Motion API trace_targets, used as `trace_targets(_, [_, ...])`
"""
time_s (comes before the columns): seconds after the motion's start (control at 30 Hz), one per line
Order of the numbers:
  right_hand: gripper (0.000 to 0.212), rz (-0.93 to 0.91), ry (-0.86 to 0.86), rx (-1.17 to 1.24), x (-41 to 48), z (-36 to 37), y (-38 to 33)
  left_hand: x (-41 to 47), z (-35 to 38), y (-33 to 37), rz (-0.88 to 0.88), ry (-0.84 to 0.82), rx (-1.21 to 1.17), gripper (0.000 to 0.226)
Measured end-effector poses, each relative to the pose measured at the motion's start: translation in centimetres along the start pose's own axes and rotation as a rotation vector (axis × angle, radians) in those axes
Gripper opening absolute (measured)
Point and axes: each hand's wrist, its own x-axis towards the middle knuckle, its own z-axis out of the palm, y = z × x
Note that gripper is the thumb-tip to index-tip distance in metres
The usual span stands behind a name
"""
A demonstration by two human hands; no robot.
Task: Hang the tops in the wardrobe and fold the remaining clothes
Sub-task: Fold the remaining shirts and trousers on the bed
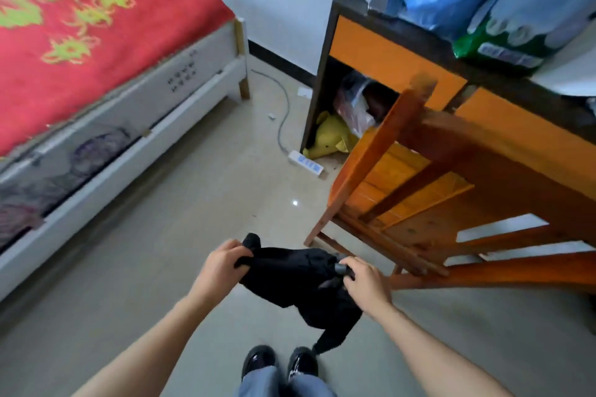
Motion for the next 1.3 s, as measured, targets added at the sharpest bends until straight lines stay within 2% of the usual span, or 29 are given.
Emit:
trace_targets(0.1, [0.035,-0.047,0.006,0.078,-2.1,-4.6,-5.8,-2.7,-7.4,2.5,-0.024,0.156,0.035,0.03])
trace_targets(0.23, [0.037,-0.244,0.024,0.11,-2.7,-9.3,-13.1,-5.4,-15.3,3.8,-0.117,0.419,0.008,0.025])
trace_targets(0.33, [0.034,-0.381,0.056,0.097,-2.2,-12.2,-18.5,-6.9,-20.6,4.3,-0.162,0.555,-0.026,0.02])
trace_targets(0.47, [0.029,-0.548,0.082,0.072,-1.5,-15.3,-26.3,-9.1,-27.8,4.1,-0.164,0.638,-0.061,0.015])
trace_targets(0.63, [0.023,-0.755,0.076,0.037,0.2,-17.6,-38.0,-11.9,-36.9,1.7,-0.085,0.754,-0.069,0.02])
trace_targets(0.77, [0.014,-0.866,0.11,0.063,1.2,-18.6,-48.3,-12.3,-44.7,-2.0,-0.058,0.819,-0.098,0.043])
trace_targets(0.87, [0.019,-0.883,0.183,0.079,1.3,-18.8,-55.7,-11.8,-50.7,-4.8,-0.042,0.882,-0.055,0.029])
trace_targets(1.07, [0.01,-0.931,0.137,0.158,1.9,-18.0,-66.8,-10.8,-60.1,-8.6,-0.034,1.059,-0.084,0.009])
trace_targets(1.17, [0.003,-0.976,0.101,0.16,3.4,-17.1,-72.0,-9.7,-63.6,-10.7,-0.077,1.133,-0.076,0.012])
trace_targets(1.23, [0.014,-1.003,0.085,0.167,4.8,-16.4,-75.3,-8.9,-65.3,-11.8,-0.09,1.179,-0.07,0.014])
trace_targets(1.3, [0.015,-1.028,0.063,0.161,6.1,-15.5,-78.5,-7.9,-67.0,-12.7,-0.106,1.222,-0.063,0.015])
